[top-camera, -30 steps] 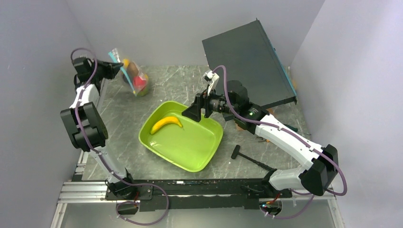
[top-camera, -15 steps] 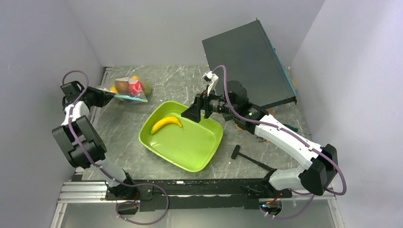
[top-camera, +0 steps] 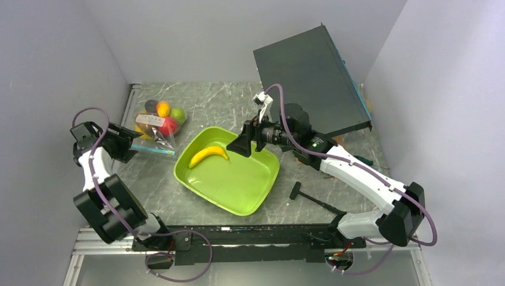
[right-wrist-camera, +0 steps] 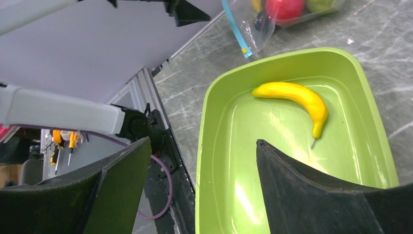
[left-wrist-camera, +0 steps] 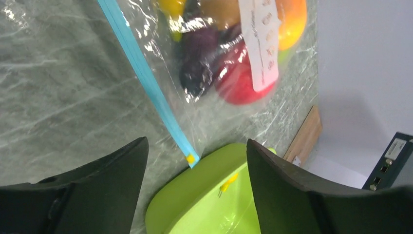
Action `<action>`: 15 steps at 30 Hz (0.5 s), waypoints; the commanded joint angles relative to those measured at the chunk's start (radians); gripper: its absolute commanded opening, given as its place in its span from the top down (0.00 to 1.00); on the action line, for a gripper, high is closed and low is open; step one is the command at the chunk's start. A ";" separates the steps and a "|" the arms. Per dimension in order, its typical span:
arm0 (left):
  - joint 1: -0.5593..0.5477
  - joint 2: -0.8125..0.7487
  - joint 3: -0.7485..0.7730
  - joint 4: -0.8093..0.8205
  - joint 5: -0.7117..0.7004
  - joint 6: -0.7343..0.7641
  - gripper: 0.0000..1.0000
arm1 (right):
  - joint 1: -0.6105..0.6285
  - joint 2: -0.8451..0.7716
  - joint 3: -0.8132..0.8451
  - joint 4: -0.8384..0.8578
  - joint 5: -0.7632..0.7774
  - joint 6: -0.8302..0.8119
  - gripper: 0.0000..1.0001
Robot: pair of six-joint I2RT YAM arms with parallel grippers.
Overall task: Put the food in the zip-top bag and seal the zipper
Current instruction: Place the zipper food storage bag at the center of the board, then reset both arms
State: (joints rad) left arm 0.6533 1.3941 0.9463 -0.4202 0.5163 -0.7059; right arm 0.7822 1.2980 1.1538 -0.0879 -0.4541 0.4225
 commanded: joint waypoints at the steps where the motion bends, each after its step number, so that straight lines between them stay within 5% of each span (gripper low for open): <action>1: 0.005 -0.180 -0.014 -0.067 -0.020 0.060 0.20 | 0.004 -0.096 0.021 -0.072 0.117 -0.020 0.17; 5: 0.003 -0.337 0.009 -0.120 0.026 0.103 0.16 | 0.004 -0.163 0.060 -0.189 0.292 -0.024 0.01; 9: -0.080 -0.489 0.093 -0.199 0.007 0.128 0.13 | 0.004 -0.247 0.098 -0.287 0.442 -0.027 0.00; 15: -0.358 -0.652 0.196 -0.166 -0.104 0.068 0.00 | 0.005 -0.418 0.090 -0.306 0.589 -0.032 0.00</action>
State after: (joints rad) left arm 0.4370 0.8200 1.0599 -0.6041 0.4816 -0.6193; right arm 0.7845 0.9855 1.2041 -0.3637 -0.0296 0.4023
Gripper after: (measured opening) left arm 0.974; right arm 0.994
